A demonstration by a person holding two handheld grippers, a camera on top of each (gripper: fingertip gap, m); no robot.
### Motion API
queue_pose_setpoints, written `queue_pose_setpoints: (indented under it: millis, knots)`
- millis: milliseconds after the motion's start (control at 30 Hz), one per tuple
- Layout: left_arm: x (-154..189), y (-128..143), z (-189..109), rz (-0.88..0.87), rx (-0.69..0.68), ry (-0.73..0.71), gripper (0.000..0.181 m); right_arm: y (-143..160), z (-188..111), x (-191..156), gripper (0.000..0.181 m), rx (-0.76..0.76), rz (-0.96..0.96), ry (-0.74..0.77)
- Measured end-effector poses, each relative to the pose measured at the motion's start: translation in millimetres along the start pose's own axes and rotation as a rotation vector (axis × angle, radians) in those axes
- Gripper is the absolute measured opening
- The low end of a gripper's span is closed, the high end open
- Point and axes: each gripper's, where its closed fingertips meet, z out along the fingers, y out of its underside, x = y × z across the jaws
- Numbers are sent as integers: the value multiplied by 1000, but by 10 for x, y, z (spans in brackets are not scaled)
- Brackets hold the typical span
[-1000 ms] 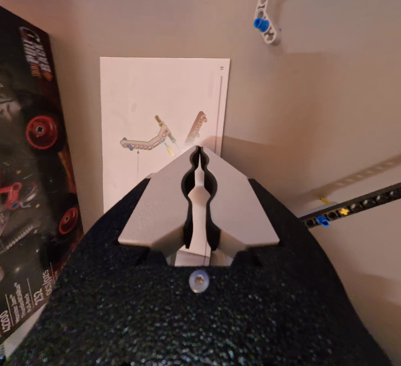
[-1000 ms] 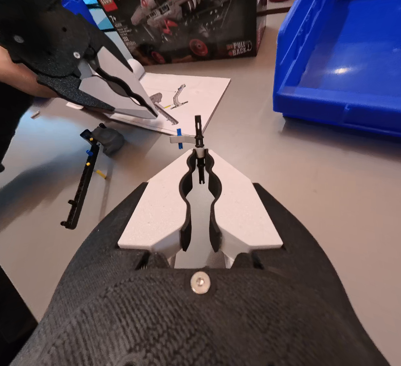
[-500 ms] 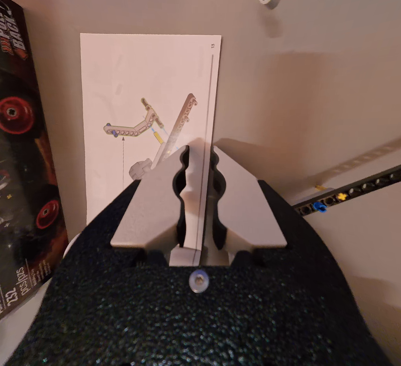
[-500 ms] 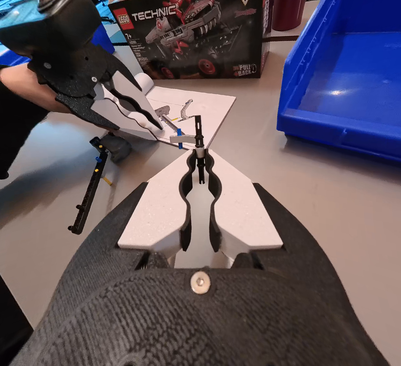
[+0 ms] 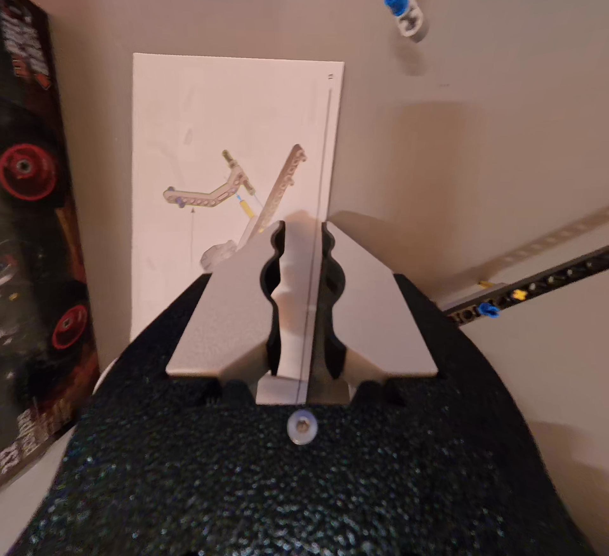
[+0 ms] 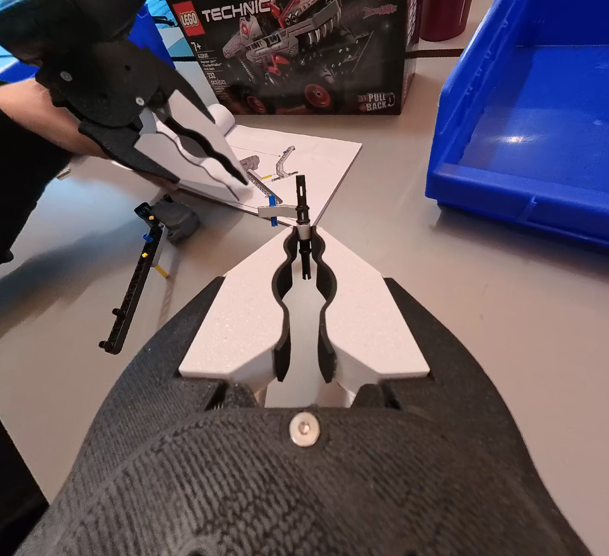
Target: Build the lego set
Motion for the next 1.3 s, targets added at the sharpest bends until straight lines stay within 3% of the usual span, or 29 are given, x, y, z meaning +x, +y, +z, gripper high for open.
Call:
queue_pose_setpoints:
  millis: [1300]
  knots:
    - [-27,16,-7,-6,-4,45,31,1,-71,107,5,10,1,46]
